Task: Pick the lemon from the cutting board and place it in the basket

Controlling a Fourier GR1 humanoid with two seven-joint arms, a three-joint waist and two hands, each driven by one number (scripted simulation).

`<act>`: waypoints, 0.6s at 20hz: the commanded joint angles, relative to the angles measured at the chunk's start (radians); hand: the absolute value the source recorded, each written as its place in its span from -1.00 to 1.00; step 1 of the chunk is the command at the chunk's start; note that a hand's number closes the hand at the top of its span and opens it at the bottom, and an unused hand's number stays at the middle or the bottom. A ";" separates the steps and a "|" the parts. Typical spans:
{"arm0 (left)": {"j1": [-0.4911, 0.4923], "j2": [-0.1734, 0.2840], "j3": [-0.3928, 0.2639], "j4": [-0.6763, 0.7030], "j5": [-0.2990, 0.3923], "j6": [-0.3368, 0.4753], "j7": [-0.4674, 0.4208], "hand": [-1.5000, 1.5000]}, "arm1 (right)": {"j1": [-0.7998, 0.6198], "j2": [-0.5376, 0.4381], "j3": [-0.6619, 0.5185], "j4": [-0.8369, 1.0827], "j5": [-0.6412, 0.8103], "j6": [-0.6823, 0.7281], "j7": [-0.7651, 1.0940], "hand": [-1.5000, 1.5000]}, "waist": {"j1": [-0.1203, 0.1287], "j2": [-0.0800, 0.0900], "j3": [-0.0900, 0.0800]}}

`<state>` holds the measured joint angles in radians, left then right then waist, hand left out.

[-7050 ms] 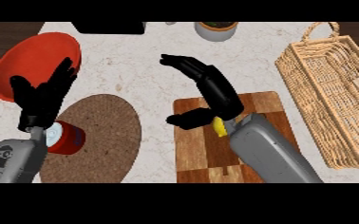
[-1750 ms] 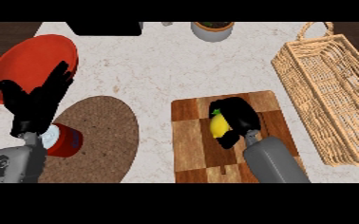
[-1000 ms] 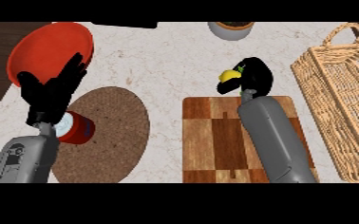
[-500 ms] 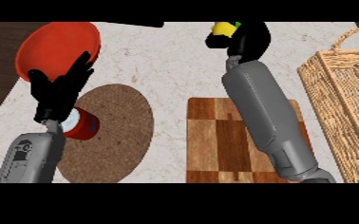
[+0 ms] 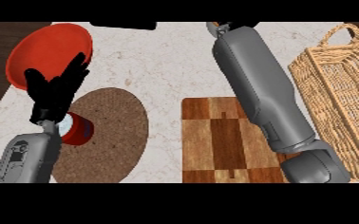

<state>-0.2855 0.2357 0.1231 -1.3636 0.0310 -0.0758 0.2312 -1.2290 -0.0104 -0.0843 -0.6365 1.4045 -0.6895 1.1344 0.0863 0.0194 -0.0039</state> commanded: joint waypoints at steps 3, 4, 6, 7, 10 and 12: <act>-0.003 0.012 0.019 0.026 0.011 -0.011 -0.011 0.00 | -0.159 -0.026 -0.069 0.123 0.144 -0.002 0.279 1.00 | -0.020 0.002 0.000; 0.003 -0.009 0.004 0.013 -0.014 0.022 -0.019 0.00 | -0.185 -0.053 -0.089 0.128 0.148 -0.004 0.273 1.00 | -0.016 0.003 0.000; 0.023 0.022 0.022 0.006 0.004 -0.006 -0.005 0.00 | -0.192 -0.094 -0.106 0.144 0.181 0.010 0.280 1.00 | -0.026 -0.004 0.001; 0.007 0.017 0.024 0.011 0.013 -0.009 -0.006 0.00 | -0.207 -0.093 -0.114 0.167 0.196 -0.008 0.282 1.00 | -0.019 0.002 0.001; 0.015 0.003 0.017 0.021 0.002 0.000 -0.036 0.00 | -0.226 -0.156 -0.148 0.193 0.225 -0.004 0.275 1.00 | -0.028 0.005 0.001; 0.030 0.014 0.020 -0.038 0.011 -0.001 0.006 0.00 | -0.240 -0.179 -0.167 0.215 0.251 0.035 0.299 1.00 | -0.019 -0.003 0.002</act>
<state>-0.2736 0.2404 0.1359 -1.3692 0.0319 -0.0701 0.2259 -1.4306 -0.1454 -0.2216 -0.4587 1.6066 -0.6641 1.2162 0.0655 0.0199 -0.0028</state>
